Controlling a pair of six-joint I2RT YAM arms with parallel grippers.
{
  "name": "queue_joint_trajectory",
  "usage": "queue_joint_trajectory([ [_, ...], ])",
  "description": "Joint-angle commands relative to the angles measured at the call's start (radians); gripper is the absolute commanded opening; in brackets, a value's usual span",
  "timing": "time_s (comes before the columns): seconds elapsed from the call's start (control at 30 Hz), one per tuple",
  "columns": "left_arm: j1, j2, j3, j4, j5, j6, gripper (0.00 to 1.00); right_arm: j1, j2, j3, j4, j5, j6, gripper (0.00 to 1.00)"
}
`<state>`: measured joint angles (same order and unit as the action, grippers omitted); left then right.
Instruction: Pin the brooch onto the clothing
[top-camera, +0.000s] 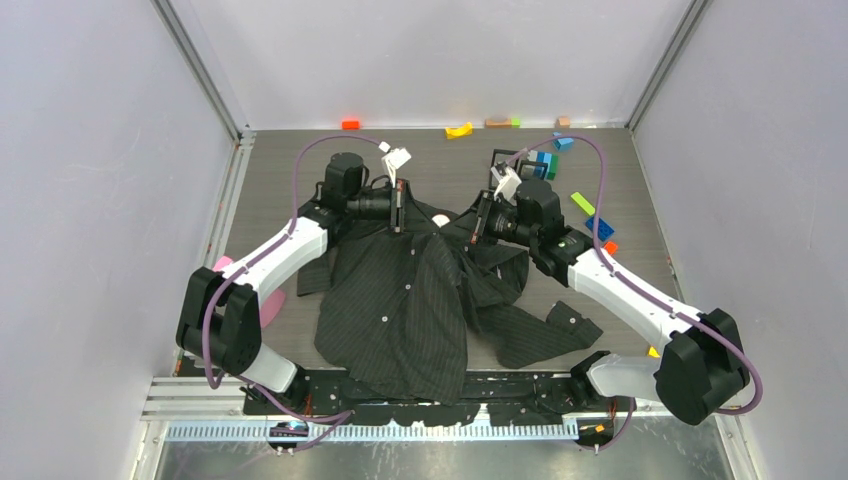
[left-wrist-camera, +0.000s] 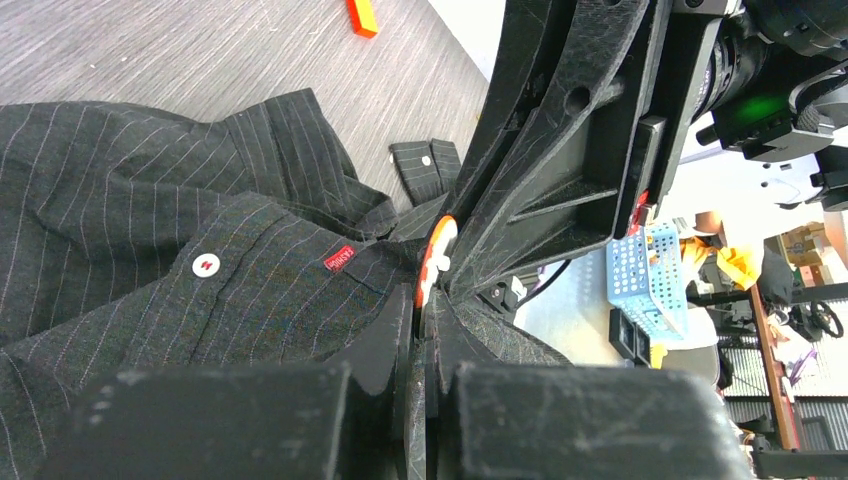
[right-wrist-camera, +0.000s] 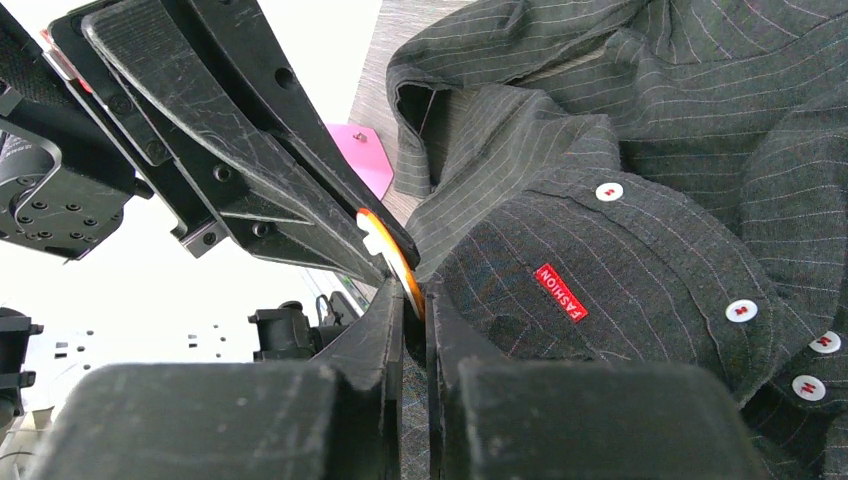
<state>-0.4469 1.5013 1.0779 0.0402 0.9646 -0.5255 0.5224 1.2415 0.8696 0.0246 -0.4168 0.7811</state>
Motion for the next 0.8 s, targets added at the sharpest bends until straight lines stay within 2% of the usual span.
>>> queue_joint_trajectory([
  [0.0, -0.007, -0.035, 0.034, 0.006, 0.149, -0.051, 0.00, -0.050, 0.013, -0.033, -0.041, 0.268, -0.055, 0.01],
  [0.3, -0.006, -0.036, 0.039, -0.035, 0.114, -0.016, 0.00, -0.050, -0.013, -0.045, -0.030, 0.263, -0.049, 0.03],
  [0.47, -0.006, -0.030, 0.064, -0.154, 0.065, 0.045, 0.00, -0.050, -0.042, -0.043, 0.015, 0.195, -0.052, 0.17],
  [0.77, -0.006, -0.021, 0.071, -0.186, 0.043, 0.063, 0.00, -0.050, -0.125, -0.034, -0.017, 0.160, -0.093, 0.42],
])
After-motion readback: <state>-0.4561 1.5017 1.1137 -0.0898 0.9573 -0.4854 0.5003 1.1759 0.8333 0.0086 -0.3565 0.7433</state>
